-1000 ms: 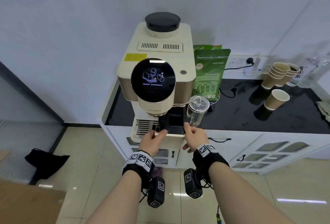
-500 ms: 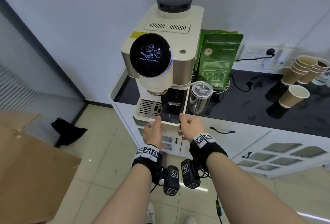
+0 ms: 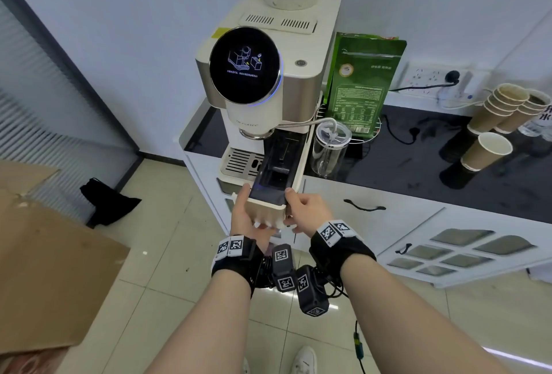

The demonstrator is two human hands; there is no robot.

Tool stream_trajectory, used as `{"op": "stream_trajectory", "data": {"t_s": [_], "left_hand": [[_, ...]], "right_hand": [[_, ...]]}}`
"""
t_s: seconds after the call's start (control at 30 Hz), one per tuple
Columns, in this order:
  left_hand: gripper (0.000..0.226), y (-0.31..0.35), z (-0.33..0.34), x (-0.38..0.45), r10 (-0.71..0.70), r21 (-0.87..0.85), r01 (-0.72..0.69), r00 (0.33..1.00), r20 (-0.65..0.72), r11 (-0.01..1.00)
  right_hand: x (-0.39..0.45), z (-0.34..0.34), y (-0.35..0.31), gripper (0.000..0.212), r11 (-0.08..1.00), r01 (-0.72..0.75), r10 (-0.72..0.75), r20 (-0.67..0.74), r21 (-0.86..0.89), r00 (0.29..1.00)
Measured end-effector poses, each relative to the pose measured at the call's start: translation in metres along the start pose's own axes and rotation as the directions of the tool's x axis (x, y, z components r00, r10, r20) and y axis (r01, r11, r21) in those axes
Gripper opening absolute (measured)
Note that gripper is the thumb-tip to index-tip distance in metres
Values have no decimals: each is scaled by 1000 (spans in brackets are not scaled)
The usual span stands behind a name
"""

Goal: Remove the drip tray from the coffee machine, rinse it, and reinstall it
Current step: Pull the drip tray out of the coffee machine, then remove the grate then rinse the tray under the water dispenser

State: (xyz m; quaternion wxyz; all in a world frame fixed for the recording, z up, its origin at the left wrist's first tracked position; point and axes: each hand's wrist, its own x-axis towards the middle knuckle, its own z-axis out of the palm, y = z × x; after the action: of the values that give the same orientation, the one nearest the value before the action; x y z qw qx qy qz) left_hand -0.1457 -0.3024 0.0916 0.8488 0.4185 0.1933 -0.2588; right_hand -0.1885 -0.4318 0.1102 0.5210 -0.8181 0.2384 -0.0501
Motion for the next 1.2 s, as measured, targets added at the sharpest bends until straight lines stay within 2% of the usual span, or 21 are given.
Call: {"op": "stream_trajectory", "data": {"t_s": [0.17,0.33,0.37,0.47,0.63,0.7,0.77,0.87,0.93,1.0,1.1,1.2], "left_hand": [[37,-18,29,8,72,8,-72,997,-26,997],[48,-15,45,26,30,51,-31,999,26,998],[45,-16,46,34,19,65,-20,1000,14,998],[32,-27,40,55,-2,117,7,999,-43,993],[29,-30,25,88,-77,198,83,996,-41,977],[33,-27,23,97,-101,231,98,995,0,968],[39,-22,22,109,-123,262,113,992,21,958],[46,-10,18,129,-161,283,153,987,4,947],[60,-8,20,136,-173,274,166,985,3,947],[64,-4,27,141,-192,274,174,981,40,946],[54,3,37,149,-240,330,200,967,84,923],[64,-1,35,162,-243,369,203,968,67,907]], "right_hand": [[9,-23,14,55,989,-64,56,61,136,997],[24,-37,17,57,977,-108,84,139,182,987],[28,-41,21,60,975,-127,103,136,183,985],[38,-51,42,65,968,-182,176,51,172,983],[66,-65,60,48,949,-241,276,-168,202,946],[80,-69,55,59,951,-223,269,-220,213,937],[95,-68,47,79,955,-187,246,-261,228,933],[119,-68,37,101,911,-207,323,-305,355,896],[127,-75,33,105,829,-257,443,-301,498,845],[132,-82,32,105,785,-273,503,-315,556,805],[136,-88,36,100,798,-254,488,-339,547,804],[137,-88,41,97,845,-236,463,-438,479,771]]}}
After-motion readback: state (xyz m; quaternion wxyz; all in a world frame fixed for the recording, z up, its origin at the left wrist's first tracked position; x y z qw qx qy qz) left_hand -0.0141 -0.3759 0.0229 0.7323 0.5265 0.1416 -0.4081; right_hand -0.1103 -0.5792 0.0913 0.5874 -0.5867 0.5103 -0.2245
